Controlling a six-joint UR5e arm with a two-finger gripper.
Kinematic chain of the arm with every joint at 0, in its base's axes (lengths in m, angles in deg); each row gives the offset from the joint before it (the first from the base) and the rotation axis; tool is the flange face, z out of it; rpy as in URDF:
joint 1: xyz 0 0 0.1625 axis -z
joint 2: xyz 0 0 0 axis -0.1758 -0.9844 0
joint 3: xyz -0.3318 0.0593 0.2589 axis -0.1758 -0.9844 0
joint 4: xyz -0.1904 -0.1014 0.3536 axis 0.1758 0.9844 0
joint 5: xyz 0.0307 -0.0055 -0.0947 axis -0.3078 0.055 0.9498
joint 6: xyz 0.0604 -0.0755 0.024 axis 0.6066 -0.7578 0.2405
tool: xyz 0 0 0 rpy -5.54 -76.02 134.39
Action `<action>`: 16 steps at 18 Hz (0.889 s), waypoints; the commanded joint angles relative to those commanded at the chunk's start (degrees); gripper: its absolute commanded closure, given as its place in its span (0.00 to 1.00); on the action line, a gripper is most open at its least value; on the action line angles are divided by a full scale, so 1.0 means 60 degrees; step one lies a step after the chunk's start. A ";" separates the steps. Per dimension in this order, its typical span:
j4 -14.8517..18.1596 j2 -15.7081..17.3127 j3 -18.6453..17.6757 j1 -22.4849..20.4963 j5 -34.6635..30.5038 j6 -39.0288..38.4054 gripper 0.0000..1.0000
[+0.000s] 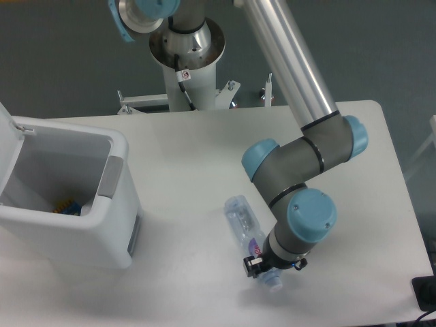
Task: Place the trash in the trash can
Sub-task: 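Lower the gripper and close it on the bottle's cap end, then lift the bottle, carry it over the bin and release it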
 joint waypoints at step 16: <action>-0.0748 0.2475 -0.0117 -0.0030 0.3075 -0.0029 0.72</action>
